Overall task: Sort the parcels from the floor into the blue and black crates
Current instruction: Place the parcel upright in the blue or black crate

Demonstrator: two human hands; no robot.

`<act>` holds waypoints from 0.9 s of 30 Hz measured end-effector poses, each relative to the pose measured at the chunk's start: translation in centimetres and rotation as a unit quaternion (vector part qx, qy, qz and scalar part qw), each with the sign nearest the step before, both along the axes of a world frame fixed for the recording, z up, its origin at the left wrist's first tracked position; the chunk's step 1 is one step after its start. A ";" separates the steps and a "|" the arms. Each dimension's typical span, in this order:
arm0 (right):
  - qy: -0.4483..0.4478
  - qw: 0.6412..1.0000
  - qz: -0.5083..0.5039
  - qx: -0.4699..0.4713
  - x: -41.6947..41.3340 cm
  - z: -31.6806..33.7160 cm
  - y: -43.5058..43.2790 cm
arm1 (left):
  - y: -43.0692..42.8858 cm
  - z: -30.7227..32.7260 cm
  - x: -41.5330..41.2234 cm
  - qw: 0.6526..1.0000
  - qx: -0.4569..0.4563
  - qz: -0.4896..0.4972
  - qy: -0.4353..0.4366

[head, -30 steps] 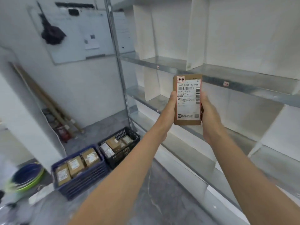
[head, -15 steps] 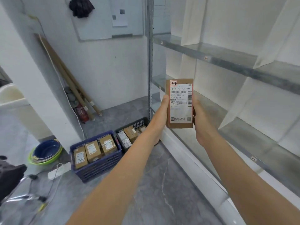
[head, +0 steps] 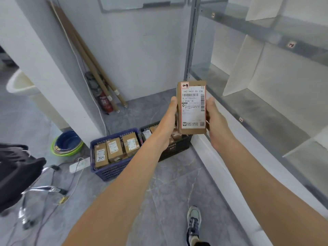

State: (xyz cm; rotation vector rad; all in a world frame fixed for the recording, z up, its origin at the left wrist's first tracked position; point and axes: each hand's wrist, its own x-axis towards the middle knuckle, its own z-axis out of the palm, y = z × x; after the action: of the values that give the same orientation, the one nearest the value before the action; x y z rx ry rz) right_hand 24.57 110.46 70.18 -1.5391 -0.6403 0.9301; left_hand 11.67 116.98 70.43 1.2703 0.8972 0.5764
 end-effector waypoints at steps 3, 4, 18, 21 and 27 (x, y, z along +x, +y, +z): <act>0.019 0.999 0.028 -0.013 3.2 -1.6 4.6 | 4.3 -1.8 2.8 0.999 -0.021 0.029 0.010; 0.023 0.999 0.034 -0.016 4.3 -2.1 6.1 | 5.6 -2.3 3.7 0.999 -0.031 0.040 0.010; 0.083 0.986 0.095 -0.112 14.1 -10.1 22.3 | 19.2 -8.9 12.2 0.986 -0.119 0.105 0.046; 0.090 0.982 0.100 -0.129 15.2 -12.3 26.3 | 22.9 -11.4 13.2 0.982 -0.141 0.113 0.053; 0.073 0.976 0.111 -0.173 16.1 -18.0 35.2 | 31.8 -17.5 14.9 0.969 -0.202 0.125 0.061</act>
State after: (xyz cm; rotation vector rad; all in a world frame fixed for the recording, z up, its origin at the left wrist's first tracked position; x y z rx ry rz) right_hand 40.67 145.64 52.14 -1.7062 -0.5718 1.3694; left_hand 26.60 148.80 52.92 0.8355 1.2197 0.4827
